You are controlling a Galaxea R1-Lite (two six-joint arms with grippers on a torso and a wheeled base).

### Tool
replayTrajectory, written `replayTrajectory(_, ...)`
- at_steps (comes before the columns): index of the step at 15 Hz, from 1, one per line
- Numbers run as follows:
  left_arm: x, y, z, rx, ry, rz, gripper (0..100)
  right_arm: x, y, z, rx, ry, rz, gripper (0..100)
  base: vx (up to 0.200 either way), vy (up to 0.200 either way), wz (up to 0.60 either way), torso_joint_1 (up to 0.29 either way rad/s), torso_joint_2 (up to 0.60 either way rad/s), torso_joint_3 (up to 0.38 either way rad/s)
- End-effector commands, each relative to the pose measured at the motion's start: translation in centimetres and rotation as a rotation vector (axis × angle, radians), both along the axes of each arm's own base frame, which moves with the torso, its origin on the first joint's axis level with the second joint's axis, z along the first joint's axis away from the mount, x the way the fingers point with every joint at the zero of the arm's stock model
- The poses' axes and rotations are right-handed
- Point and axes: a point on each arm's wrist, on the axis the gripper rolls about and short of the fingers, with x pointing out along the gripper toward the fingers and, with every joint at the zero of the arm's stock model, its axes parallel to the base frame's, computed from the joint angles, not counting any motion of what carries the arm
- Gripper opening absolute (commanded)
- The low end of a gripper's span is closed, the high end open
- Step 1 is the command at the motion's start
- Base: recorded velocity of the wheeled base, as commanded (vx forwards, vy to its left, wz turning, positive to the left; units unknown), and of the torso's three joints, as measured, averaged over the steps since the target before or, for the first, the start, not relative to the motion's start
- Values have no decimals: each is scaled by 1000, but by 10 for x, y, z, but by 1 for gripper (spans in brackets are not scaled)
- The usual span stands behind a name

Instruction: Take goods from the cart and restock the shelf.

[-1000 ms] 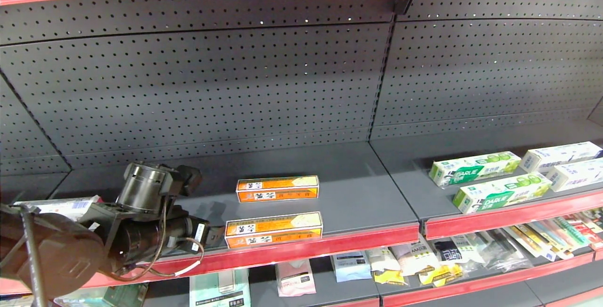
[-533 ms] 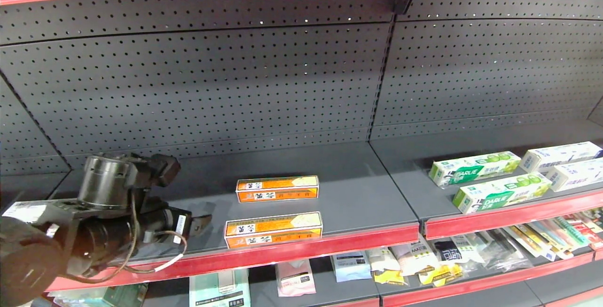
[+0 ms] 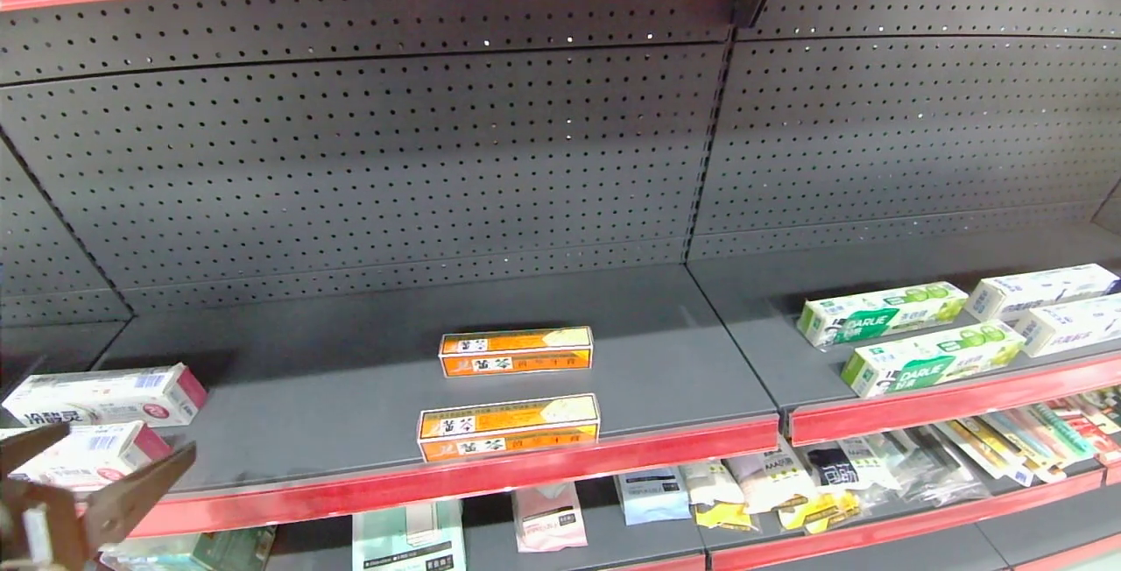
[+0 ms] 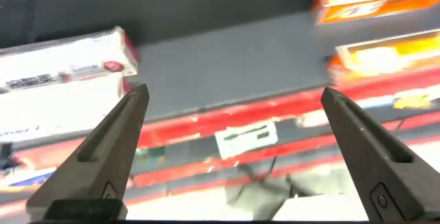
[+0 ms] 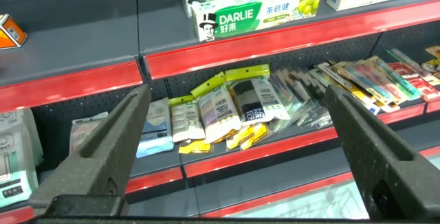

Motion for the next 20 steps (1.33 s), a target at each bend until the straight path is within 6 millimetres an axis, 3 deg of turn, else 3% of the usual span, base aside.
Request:
replayTrajectory(1,-102,-3,-49,-31,-243,-85,100,0,0,0,0,2,0,100,0,0,0,0,0,0)
replayTrajectory(3,-113,-3,-80,-23,-297,-94,100,0,0,0,0,2,0,100,0,0,0,0,0,0)
replayTrajectory(6,-113,-2,-80,-18,-301,-55,100,0,0,0,0,2,0,100,0,0,0,0,0,0)
replayTrajectory(10,-115,3,-83,-94,-345,164,100,0,1,-1,-28,0,90,100,0,0,0,0,0,0)
replayTrajectory(12,-110,5,-85,-85,-418,250,100,-7,0,-2,-31,-88,144,100,0,0,0,0,0,0)
replayTrajectory(16,-109,4,-86,-86,-425,199,100,-7,0,-2,-34,-87,142,100,0,0,0,0,0,0)
replayTrajectory(20,-109,4,-86,-74,-423,179,100,-7,0,-2,-36,-87,142,100,0,0,600,0,2,11)
